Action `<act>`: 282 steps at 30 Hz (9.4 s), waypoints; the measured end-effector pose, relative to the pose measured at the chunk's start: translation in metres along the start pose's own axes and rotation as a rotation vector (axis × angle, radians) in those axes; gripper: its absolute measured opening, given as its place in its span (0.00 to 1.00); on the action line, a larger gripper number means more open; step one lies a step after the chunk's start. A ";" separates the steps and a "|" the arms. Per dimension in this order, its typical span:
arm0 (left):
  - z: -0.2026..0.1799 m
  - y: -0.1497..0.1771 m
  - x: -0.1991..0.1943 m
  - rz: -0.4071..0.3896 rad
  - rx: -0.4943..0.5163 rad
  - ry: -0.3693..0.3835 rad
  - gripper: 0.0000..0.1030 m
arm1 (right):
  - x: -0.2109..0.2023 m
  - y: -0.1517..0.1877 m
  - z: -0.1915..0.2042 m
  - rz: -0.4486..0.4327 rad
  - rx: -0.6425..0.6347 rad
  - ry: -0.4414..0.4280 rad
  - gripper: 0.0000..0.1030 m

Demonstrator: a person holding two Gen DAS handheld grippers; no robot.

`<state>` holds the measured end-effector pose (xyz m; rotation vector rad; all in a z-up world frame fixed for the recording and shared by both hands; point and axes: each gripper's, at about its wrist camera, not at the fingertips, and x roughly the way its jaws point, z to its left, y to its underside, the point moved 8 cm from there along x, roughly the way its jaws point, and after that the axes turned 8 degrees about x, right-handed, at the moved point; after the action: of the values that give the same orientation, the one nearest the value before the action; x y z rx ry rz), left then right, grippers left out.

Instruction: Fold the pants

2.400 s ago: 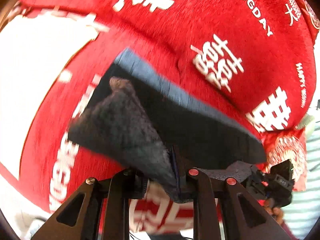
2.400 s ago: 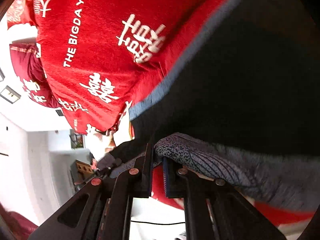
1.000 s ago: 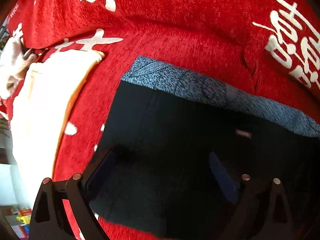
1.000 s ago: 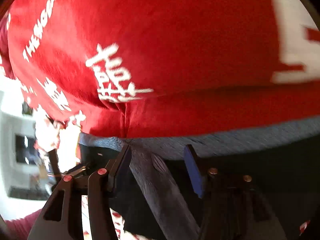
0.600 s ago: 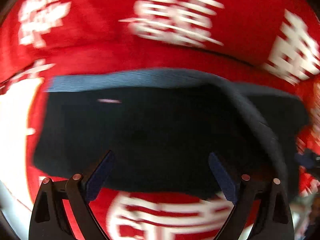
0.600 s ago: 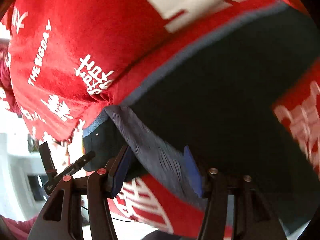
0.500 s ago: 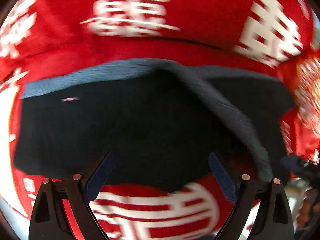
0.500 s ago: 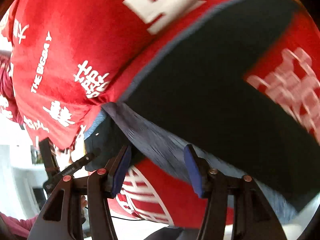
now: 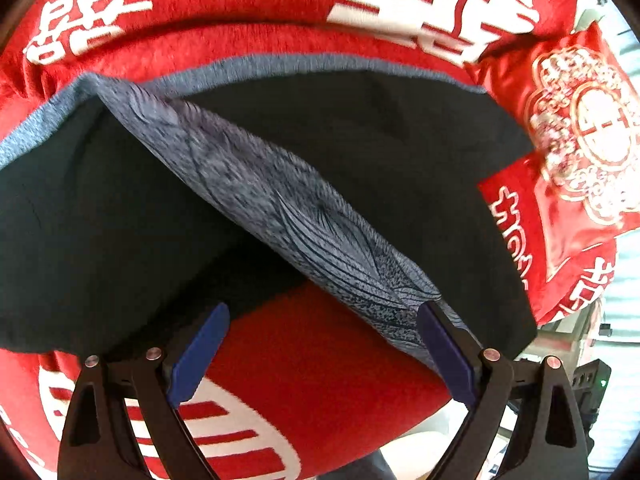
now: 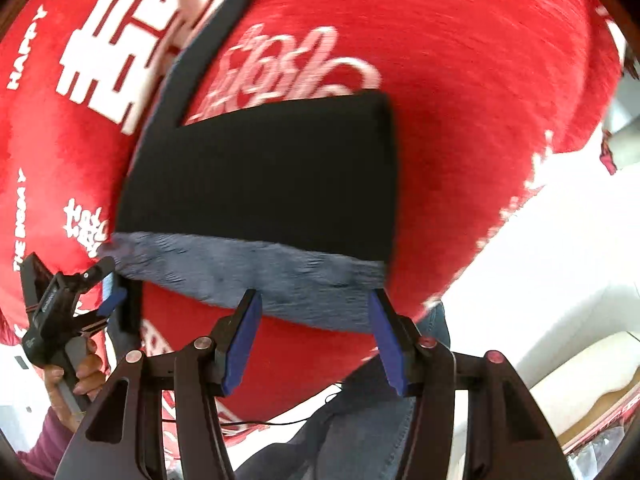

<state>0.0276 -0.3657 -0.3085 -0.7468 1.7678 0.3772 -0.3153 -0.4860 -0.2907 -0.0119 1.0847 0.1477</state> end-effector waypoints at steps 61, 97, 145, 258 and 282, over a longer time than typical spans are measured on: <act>0.055 -0.083 0.023 -0.019 -0.165 -0.388 0.73 | 0.065 -0.269 0.199 0.062 -0.286 -0.103 0.53; 0.022 -0.086 0.038 -0.107 -0.122 -0.380 0.87 | 0.080 -0.333 0.262 -0.042 -0.610 0.347 0.34; 0.183 0.028 -0.061 -0.098 -0.322 -0.355 0.97 | 0.140 0.041 0.268 0.531 -0.404 -0.267 0.55; 0.090 -0.020 -0.002 -0.110 -0.097 -0.434 1.00 | 0.132 -0.082 0.277 0.037 -0.823 0.175 0.43; 0.032 -0.098 0.014 -0.107 -0.091 -0.356 1.00 | 0.098 -0.090 0.243 0.150 -0.657 -0.003 0.57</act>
<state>0.1128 -0.4239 -0.3211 -0.7820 1.3789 0.4884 -0.0456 -0.5437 -0.2692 -0.5202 0.9932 0.6335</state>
